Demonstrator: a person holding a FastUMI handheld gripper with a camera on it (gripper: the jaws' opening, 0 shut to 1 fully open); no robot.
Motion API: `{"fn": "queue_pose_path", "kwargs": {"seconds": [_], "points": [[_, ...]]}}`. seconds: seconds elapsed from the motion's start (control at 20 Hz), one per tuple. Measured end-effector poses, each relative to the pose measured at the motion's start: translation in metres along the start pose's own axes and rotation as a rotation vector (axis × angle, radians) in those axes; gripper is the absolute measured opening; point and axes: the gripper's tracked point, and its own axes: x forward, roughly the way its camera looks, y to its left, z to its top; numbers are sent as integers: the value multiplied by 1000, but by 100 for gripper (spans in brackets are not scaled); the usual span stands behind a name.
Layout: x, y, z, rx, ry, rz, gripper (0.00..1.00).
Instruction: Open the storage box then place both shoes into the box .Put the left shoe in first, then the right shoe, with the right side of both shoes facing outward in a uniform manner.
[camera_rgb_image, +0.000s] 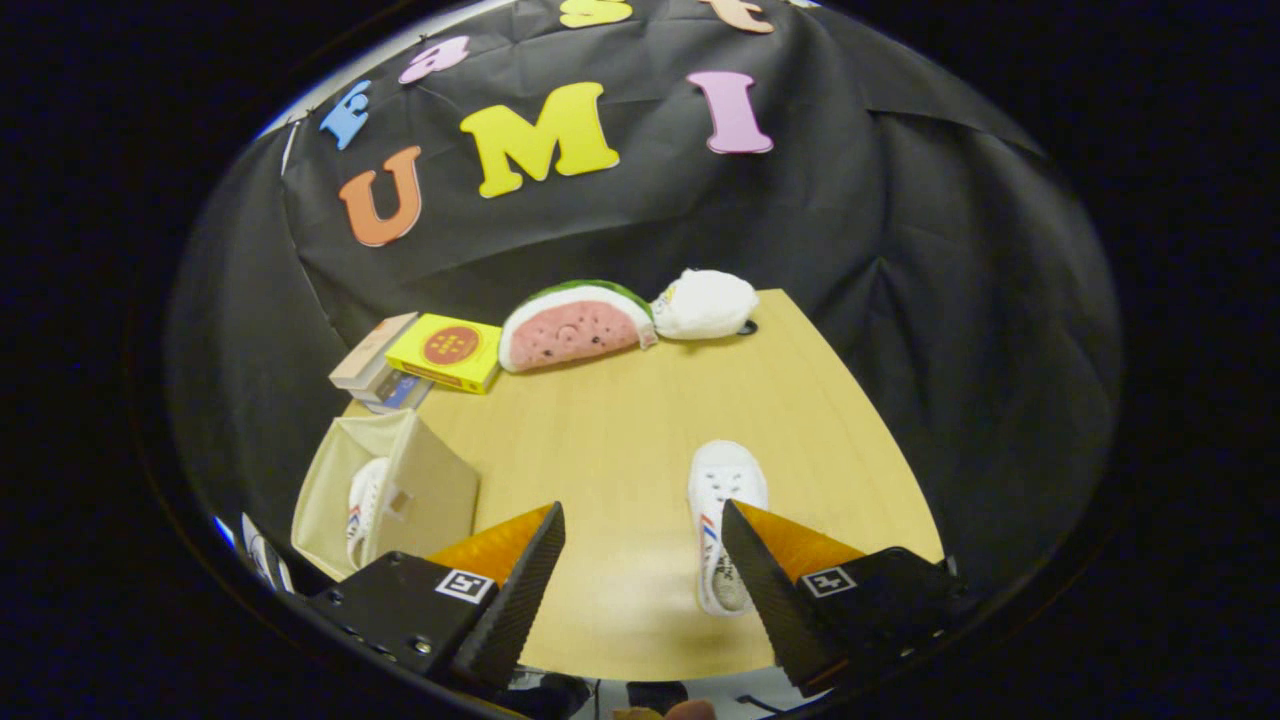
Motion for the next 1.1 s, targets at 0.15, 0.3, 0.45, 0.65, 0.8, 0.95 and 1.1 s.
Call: {"fn": "queue_pose_path", "kwargs": {"seconds": [0.15, 0.3, 0.45, 0.65, 0.8, 0.95, 1.1], "points": [[27, -39, -27, -22, 53, -44, 96], [55, -73, -51, -31, 109, -75, 96], [83, -97, -69, -35, 173, -104, 97], [118, -105, -80, -16, 225, -100, 96], [134, -109, -79, -14, 245, -85, 97], [141, -103, -80, 11, 283, -19, 96], [143, -92, -81, 53, 312, 64, 62]]}}
